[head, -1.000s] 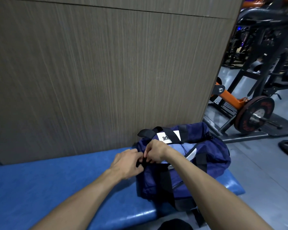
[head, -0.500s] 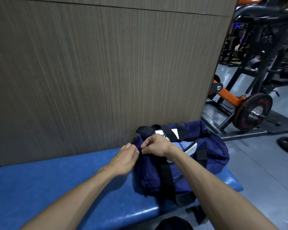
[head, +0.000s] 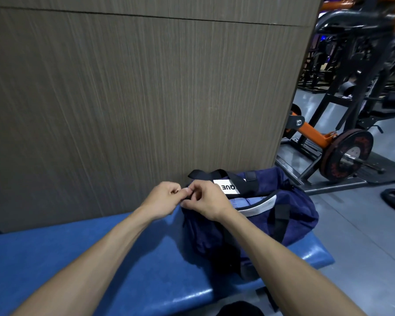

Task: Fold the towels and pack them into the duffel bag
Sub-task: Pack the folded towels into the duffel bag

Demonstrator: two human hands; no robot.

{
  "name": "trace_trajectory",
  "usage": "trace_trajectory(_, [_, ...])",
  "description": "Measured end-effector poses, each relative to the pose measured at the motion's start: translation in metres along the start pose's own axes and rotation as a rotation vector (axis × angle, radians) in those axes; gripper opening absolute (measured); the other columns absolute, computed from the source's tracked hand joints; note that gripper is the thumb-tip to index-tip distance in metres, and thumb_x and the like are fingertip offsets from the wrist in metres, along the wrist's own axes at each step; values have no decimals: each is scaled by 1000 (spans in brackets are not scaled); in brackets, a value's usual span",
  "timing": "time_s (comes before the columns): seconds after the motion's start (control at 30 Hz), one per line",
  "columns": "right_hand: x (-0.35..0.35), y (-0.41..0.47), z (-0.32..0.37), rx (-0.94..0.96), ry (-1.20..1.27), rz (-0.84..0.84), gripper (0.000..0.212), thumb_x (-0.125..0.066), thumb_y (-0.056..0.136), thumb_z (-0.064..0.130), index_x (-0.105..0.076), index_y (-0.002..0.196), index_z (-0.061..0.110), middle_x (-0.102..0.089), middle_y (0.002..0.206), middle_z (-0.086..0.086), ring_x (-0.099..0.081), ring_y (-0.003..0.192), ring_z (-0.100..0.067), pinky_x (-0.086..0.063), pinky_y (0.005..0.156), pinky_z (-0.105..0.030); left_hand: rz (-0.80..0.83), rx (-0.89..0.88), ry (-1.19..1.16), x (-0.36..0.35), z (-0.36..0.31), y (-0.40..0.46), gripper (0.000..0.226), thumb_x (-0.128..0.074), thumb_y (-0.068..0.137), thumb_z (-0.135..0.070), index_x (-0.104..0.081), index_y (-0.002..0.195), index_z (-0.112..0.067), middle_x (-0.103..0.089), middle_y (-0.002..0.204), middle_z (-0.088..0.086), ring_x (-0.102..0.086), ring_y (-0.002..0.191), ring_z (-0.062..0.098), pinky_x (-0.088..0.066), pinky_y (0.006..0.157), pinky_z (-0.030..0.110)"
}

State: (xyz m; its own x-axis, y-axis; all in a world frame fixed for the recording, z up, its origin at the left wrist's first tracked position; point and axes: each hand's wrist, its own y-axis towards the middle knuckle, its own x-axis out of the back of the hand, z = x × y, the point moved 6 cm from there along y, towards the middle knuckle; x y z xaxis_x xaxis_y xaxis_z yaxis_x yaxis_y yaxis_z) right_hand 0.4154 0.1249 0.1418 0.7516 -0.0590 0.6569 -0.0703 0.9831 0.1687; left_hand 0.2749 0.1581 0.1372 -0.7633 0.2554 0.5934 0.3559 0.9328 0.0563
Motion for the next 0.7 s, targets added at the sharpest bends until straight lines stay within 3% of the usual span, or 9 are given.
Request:
trace_trajectory(0.1, [1, 1, 8, 80, -89, -89, 15, -72, 81, 20, -59, 73, 18, -61, 61, 5, -53, 57, -8, -37, 56, -25, 3, -78, -21, 0, -8, -2, 43, -59, 99, -38, -44, 67, -13, -52, 59, 7, -50, 51, 16, -41, 56, 35])
trace_trajectory(0.2, [7, 0, 6, 81, -98, -153, 19, -71, 85, 22, -58, 71, 20, -58, 61, 8, -52, 58, -8, -34, 57, -24, 112, -127, -119, 2, -6, -8, 15, -65, 98, -30, -59, 96, -16, -63, 85, 12, -58, 71, 13, -49, 66, 35])
trace_trajectory(0.3, [10, 0, 4, 31, -131, -177, 27, -72, 87, 30, -55, 67, 24, -57, 61, 9, -54, 62, -13, -34, 59, -26, 175, -185, -131, 2, -1, -10, 30, -78, 86, -20, -59, 109, -24, -64, 100, 10, -57, 74, 10, -51, 71, 33])
trace_trajectory(0.4, [17, 0, 13, 22, -219, -224, 33, -67, 89, 36, -49, 63, 26, -59, 63, 6, -58, 69, -21, -38, 61, -32, 70, -210, -5, -1, -2, -4, 37, -88, 76, -33, -61, 100, -27, -64, 93, 4, -52, 69, 6, -49, 68, 28])
trace_trajectory(0.57, [27, 0, 33, 37, -437, -251, 36, -53, 95, 43, -50, 69, 19, -66, 73, -5, -61, 77, -34, -36, 60, -37, -65, -264, 70, -6, -10, 5, 18, -79, 83, -34, -62, 85, -27, -58, 69, -4, -43, 57, 5, -44, 56, 33])
trace_trajectory(0.63, [32, -2, 37, 37, -509, -260, 34, -50, 97, 44, -50, 73, 20, -68, 81, -8, -62, 82, -36, -32, 61, -37, -115, -265, 115, -5, -9, 7, 28, -76, 81, -41, -55, 80, -22, -52, 64, -7, -42, 56, 8, -46, 57, 42])
trace_trajectory(0.7, [37, -5, 39, 21, -576, -268, 32, -48, 99, 44, -52, 77, 21, -69, 89, -11, -62, 88, -39, -31, 64, -37, -149, -254, 171, -2, -10, 9, 36, -72, 78, -52, -50, 79, -24, -50, 62, -10, -43, 56, 10, -47, 57, 43])
